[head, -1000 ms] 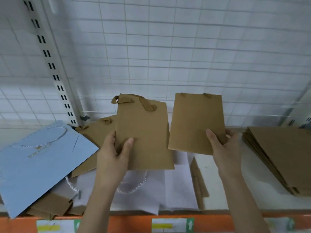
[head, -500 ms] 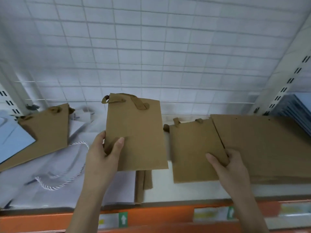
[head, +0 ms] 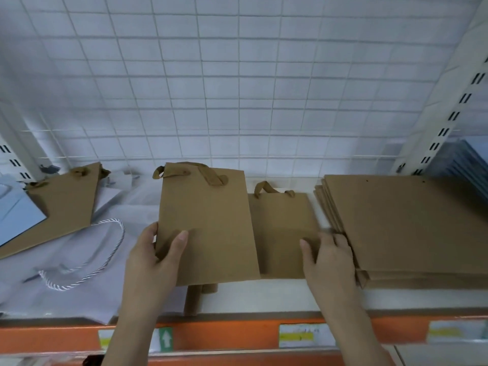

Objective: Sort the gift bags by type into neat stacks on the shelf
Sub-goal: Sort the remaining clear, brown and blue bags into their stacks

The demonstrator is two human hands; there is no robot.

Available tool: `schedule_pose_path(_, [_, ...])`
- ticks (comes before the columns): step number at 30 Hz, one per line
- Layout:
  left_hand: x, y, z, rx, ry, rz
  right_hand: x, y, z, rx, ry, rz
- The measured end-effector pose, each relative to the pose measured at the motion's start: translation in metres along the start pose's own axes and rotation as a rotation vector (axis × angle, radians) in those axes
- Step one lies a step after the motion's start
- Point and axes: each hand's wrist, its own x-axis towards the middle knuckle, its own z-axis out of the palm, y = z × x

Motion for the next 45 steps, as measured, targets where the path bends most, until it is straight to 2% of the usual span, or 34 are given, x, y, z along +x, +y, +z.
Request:
schedule_pose_path(4, [-0.004,0.014,0.022,-0.019,-0.058,-0.002,0.001,0.014,-0.018,0.226,-0.079,-0.053])
schedule_pose_path(8, [-0.011,0.028,0.061,-0.025,-0.199,-0.079,-0.002,0.027,-0.033,0.252,-0.140,-0.066])
schedule_pose_path(11, [-0.018,0.023,0.085,0.112,-0.262,-0.013,-0.006,0.033,-0.036,0.242,-0.140,-0.093])
schedule_pose_path(16, [-0.031,0.016,0.101,0.573,-0.188,0.143,-0.010,0.031,-0.031,0.238,-0.136,-0.128])
schedule_pose_path(20, [-0.028,0.015,0.106,0.687,-0.203,0.173,-0.012,0.025,-0.027,0.182,-0.190,-0.156])
schedule_pose_path(25, [-0.026,0.021,0.111,0.703,-0.250,0.206,-0.013,0.023,-0.030,0.129,-0.270,-0.137])
schedule_pose_path(31, [-0.023,0.024,0.111,0.748,-0.286,0.191,-0.013,0.022,-0.028,0.126,-0.252,-0.120])
schedule_pose_path(34, [-0.020,0.023,0.102,0.668,-0.315,0.221,-0.015,0.019,-0.028,0.092,-0.215,-0.127])
schedule_pose_path(39, [0.000,0.029,0.066,0.500,-0.321,0.314,-0.012,-0.005,-0.031,0.060,-0.091,-0.206])
schedule_pose_path(42, [0.012,0.027,0.032,0.471,-0.265,0.356,-0.016,-0.036,-0.024,0.069,-0.092,-0.265])
schedule_pose_path(45, [0.023,0.013,-0.008,0.456,-0.202,0.322,-0.030,-0.074,-0.006,0.107,-0.115,-0.330])
